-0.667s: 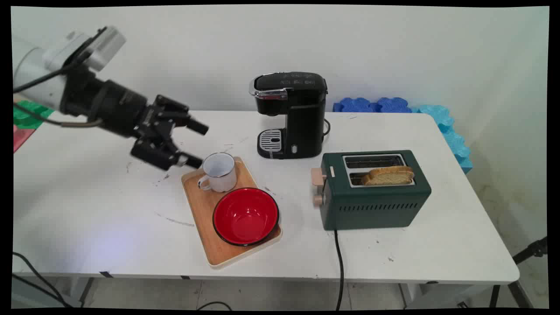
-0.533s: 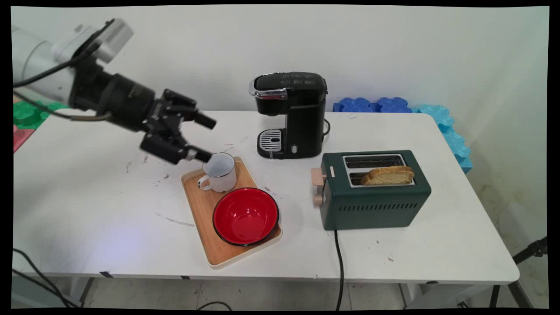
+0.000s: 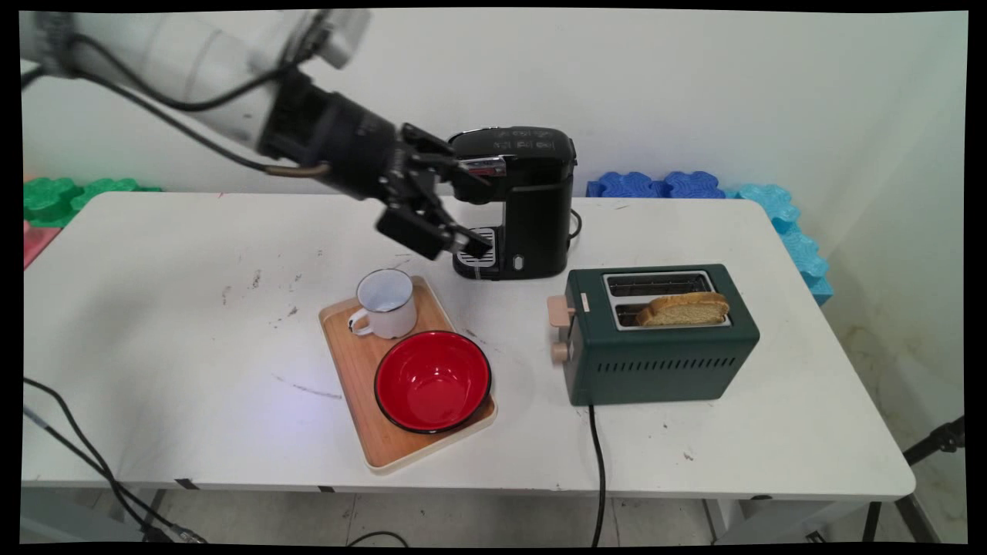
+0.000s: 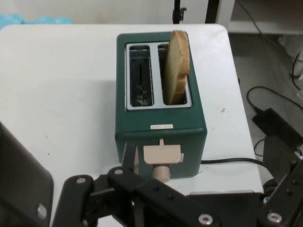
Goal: Press the toaster switch
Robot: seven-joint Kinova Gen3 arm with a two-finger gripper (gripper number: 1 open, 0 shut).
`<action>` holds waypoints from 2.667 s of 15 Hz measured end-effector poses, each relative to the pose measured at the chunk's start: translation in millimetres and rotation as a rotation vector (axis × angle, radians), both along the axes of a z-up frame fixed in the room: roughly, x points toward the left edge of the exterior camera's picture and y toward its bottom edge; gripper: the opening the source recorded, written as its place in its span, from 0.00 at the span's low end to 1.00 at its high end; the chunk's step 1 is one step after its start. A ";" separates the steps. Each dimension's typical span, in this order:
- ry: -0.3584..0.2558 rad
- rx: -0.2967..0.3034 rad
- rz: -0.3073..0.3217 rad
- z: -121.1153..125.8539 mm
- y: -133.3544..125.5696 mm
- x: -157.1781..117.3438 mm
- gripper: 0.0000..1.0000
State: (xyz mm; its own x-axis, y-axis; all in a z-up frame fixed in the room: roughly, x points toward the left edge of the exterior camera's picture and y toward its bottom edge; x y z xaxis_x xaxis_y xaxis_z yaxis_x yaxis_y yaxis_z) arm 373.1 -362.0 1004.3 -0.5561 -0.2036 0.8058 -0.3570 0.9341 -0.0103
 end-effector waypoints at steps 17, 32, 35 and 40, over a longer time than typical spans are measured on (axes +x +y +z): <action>-0.132 0.060 0.010 -54.8 -54.7 -70.7 0.00; -0.162 0.112 -0.001 -92.7 -58.0 -86.8 0.00; -0.160 0.115 -0.004 -97.8 -58.1 -89.5 0.00; -0.157 0.115 -0.007 -104.7 -60.4 -93.6 0.00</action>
